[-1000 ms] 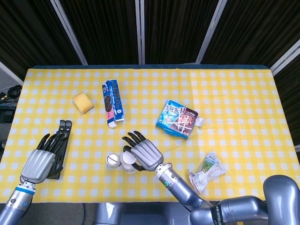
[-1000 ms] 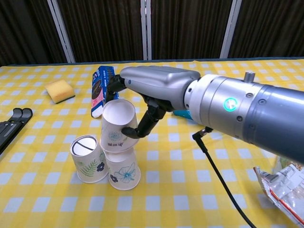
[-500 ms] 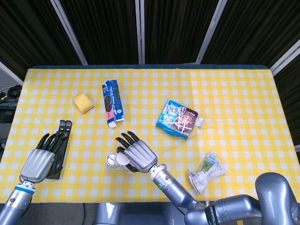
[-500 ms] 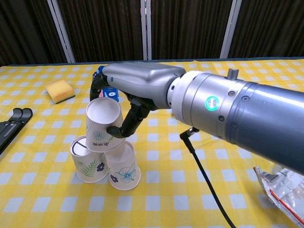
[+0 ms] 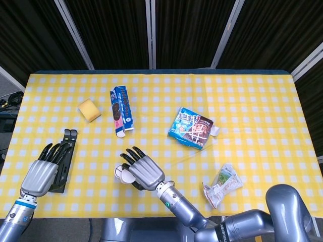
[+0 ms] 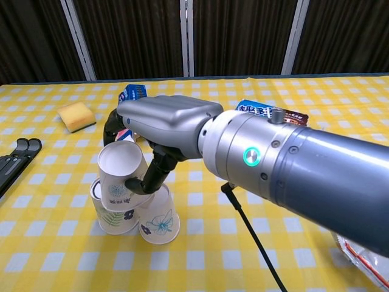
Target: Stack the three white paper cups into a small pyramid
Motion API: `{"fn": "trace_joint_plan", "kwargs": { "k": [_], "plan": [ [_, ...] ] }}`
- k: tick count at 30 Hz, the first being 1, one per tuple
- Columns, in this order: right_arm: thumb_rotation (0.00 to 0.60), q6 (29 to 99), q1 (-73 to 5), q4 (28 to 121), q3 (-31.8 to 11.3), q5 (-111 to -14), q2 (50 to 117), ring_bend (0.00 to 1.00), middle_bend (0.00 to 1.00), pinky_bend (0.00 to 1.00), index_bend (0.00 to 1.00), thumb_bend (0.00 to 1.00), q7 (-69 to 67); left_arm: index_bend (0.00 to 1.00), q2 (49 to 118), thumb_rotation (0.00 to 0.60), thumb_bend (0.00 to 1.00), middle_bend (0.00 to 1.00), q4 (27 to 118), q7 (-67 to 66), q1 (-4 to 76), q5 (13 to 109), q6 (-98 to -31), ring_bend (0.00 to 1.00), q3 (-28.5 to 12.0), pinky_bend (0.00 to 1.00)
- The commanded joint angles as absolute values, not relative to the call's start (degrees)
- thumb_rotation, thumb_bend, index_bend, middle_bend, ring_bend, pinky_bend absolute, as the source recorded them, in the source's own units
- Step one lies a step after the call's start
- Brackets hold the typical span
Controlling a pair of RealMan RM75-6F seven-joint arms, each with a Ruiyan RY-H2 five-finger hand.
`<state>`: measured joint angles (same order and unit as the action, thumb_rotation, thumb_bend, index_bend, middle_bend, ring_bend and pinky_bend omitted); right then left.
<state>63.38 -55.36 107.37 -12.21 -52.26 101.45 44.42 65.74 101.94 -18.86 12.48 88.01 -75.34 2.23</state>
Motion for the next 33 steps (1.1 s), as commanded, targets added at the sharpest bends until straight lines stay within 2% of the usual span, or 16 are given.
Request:
{"fn": "trace_joint_plan", "kwargs": {
  "k": [1,5,8,16,21,25,29,33],
  "plan": [
    [0.600,63.96,-55.38,106.97,-12.03,-52.90,101.75,0.00,0.08,0.00,0.39,0.25,44.41,0.00,65.73,0.600,0.22,0.00,101.92,-18.77,12.44,88.06,-75.42,0.00,2.21,0.00],
    [0.600,64.58,-55.33,107.62,-11.75,-52.75,101.46,0.00,0.01,0.00,0.26,0.20,44.96,0.00,65.78,0.600,0.22,0.00,101.91,-18.83,12.42,88.04,-75.44,0.00,2.17,0.00],
    [0.600,65.13,-55.44,108.55,-11.78,-52.29,101.08,0.00,0.00,0.00,0.18,0.17,45.83,0.00,65.83,0.600,0.22,0.00,101.92,-18.96,12.42,88.06,-75.45,0.00,2.16,0.00],
    [0.600,67.49,-55.41,111.24,-11.37,-51.44,99.60,0.00,0.00,0.00,0.13,0.17,48.81,0.00,65.89,0.600,0.22,0.00,102.00,-19.24,12.38,87.90,-75.39,0.00,2.12,0.00],
    [0.600,70.85,-53.95,113.44,-10.12,-52.61,96.49,0.00,0.00,0.00,0.13,0.17,50.90,0.00,65.91,0.600,0.22,0.00,101.90,-19.29,12.30,87.80,-75.48,0.00,2.08,0.00],
    [0.600,74.51,-50.69,116.25,-7.46,-55.28,91.12,0.00,0.00,0.00,0.12,0.17,51.06,0.00,65.94,0.600,0.22,0.00,101.88,-19.26,12.18,87.56,-75.76,0.00,1.88,0.00],
    [0.600,79.92,-44.19,117.23,-1.48,-63.03,83.84,0.00,0.00,0.00,0.12,0.17,46.75,0.00,66.12,0.600,0.22,0.00,101.81,-18.94,11.91,87.53,-76.47,0.00,1.62,0.00],
    [0.600,84.06,-38.07,114.13,3.11,-69.95,79.33,0.00,0.00,0.00,0.12,0.17,38.19,0.00,66.32,0.600,0.22,0.00,101.70,-18.96,11.73,87.43,-76.93,0.00,1.42,0.00]
  ]
}}
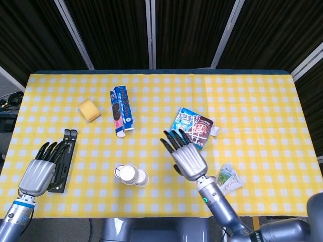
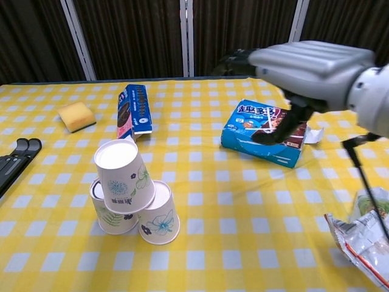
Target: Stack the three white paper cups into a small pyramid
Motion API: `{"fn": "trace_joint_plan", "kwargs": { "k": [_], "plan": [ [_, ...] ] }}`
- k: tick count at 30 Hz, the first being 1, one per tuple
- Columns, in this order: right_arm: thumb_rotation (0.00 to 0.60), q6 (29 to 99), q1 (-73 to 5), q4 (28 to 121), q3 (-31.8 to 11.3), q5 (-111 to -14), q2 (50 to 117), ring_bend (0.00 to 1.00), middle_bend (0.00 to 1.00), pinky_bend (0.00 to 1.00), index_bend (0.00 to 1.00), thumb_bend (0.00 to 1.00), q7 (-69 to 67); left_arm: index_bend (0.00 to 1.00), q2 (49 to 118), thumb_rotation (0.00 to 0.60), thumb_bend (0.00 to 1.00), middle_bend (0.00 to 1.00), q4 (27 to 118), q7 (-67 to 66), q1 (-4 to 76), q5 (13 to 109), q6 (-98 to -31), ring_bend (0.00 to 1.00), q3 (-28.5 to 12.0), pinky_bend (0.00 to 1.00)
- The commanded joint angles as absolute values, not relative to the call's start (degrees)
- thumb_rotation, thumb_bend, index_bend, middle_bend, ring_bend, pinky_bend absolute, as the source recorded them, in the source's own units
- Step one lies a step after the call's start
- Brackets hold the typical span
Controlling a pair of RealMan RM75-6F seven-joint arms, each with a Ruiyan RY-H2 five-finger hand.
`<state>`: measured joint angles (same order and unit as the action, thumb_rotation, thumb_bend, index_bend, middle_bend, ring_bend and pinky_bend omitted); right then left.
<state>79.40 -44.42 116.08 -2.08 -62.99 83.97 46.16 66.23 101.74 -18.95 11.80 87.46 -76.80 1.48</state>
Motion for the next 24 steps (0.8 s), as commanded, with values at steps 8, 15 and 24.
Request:
{"fn": "trace_joint_plan", "kwargs": {
  "k": [8,15,24],
  "plan": [
    [0.600,90.88,-27.53,102.15,8.18,-78.65,73.39,0.00,0.00,0.00,0.10,0.16,19.20,0.00,66.79,0.600,0.22,0.00,100.98,-18.83,11.18,87.79,-78.07,0.00,1.34,0.00],
    [0.600,94.88,-18.95,91.04,10.44,-80.14,72.86,0.00,0.00,0.00,0.03,0.16,10.31,0.00,67.36,0.600,0.21,0.00,99.27,-16.29,10.49,87.91,-80.25,0.00,0.40,0.00],
    [0.600,95.04,-13.95,82.68,9.14,-82.44,74.03,0.00,0.00,0.00,0.02,0.16,4.41,0.00,68.02,0.600,0.21,0.00,96.90,-13.35,9.46,88.44,-82.85,0.00,-0.29,0.00]
  ]
}}
